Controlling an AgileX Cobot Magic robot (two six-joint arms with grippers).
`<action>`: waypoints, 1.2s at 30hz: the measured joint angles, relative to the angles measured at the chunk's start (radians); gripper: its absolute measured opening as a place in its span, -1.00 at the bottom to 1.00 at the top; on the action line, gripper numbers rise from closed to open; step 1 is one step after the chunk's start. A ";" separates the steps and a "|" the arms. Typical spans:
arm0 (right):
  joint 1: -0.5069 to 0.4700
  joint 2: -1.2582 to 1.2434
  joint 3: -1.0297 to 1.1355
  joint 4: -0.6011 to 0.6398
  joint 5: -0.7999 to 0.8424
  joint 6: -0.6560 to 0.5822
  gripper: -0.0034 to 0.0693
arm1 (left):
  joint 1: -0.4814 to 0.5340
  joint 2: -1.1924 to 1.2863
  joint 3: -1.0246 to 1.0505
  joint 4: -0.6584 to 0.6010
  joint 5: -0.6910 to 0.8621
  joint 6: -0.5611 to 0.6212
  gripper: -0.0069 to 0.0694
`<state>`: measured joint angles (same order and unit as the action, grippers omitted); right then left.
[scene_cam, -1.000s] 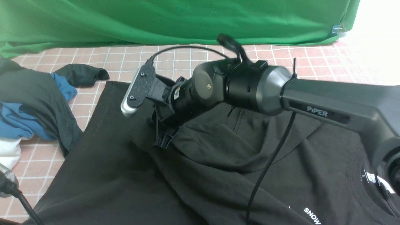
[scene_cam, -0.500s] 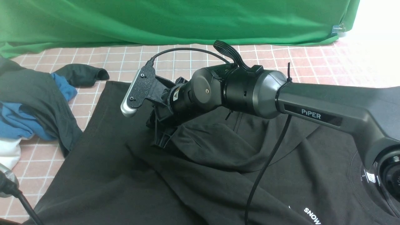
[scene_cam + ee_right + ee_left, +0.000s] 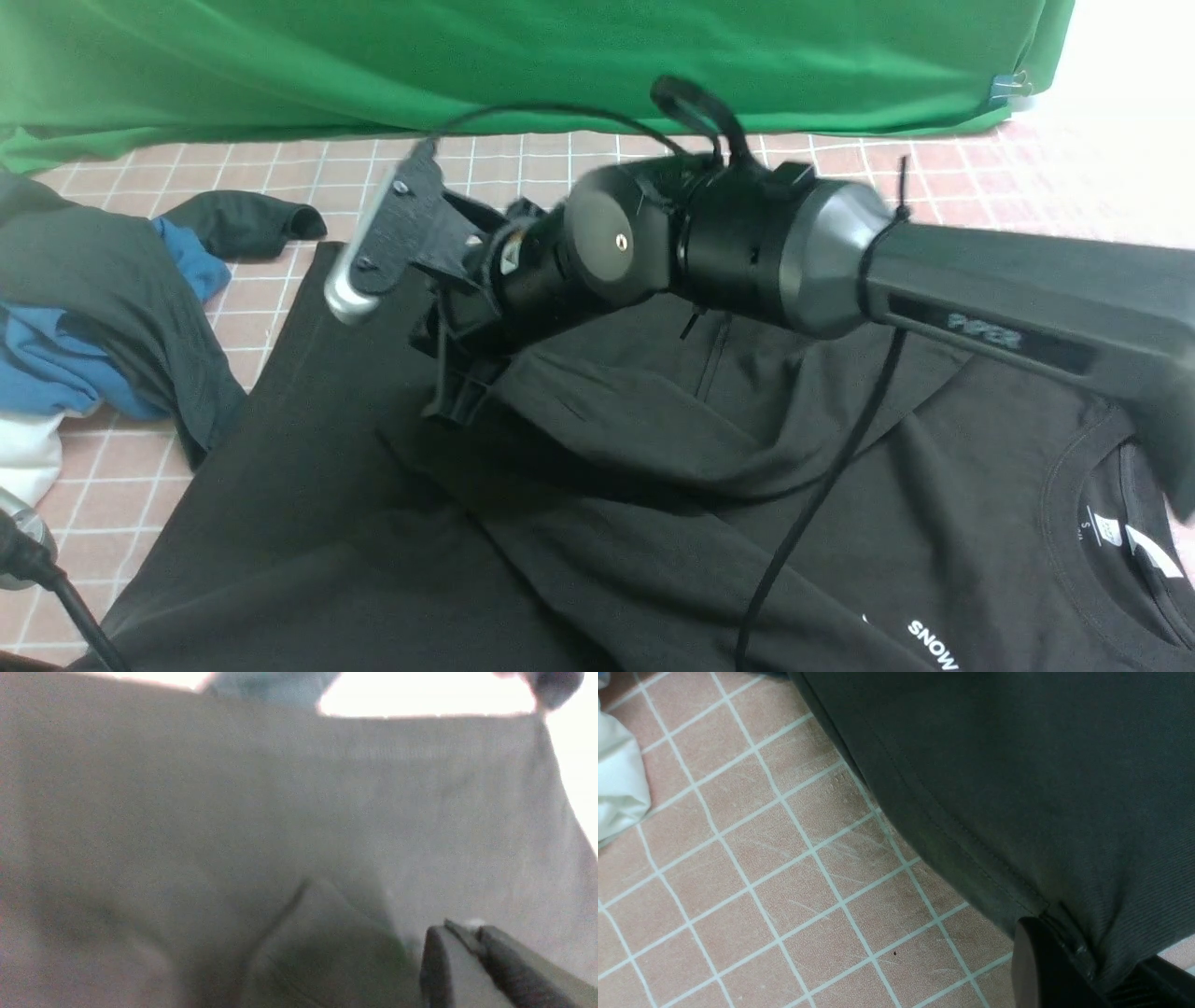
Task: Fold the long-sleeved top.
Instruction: Use the right arm to drag and drop the cuff onto the cuffclosest to the right arm
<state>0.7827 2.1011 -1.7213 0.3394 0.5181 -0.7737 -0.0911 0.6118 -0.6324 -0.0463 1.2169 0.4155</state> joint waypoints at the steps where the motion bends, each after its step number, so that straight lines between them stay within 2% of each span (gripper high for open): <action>1: 0.008 -0.015 0.000 0.001 0.003 0.000 -0.74 | 0.000 0.000 0.000 0.000 0.000 0.000 -0.69; 25: 0.078 -0.061 0.000 0.047 0.219 -0.001 -0.74 | 0.000 0.000 0.000 0.000 -0.010 0.006 -0.69; 30: 0.090 -0.072 0.000 0.097 0.291 0.017 -0.73 | 0.000 0.000 0.000 0.000 -0.011 0.007 -0.69; 33: 0.098 -0.076 0.000 0.119 0.363 0.097 -0.57 | 0.000 0.000 0.000 0.000 -0.011 0.007 -0.69; 36: 0.106 -0.076 0.000 0.129 0.435 0.161 -0.09 | 0.000 0.000 0.000 0.000 -0.015 0.007 -0.69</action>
<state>0.8882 2.0254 -1.7213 0.4686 0.9534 -0.6130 -0.0911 0.6118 -0.6324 -0.0463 1.2024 0.4228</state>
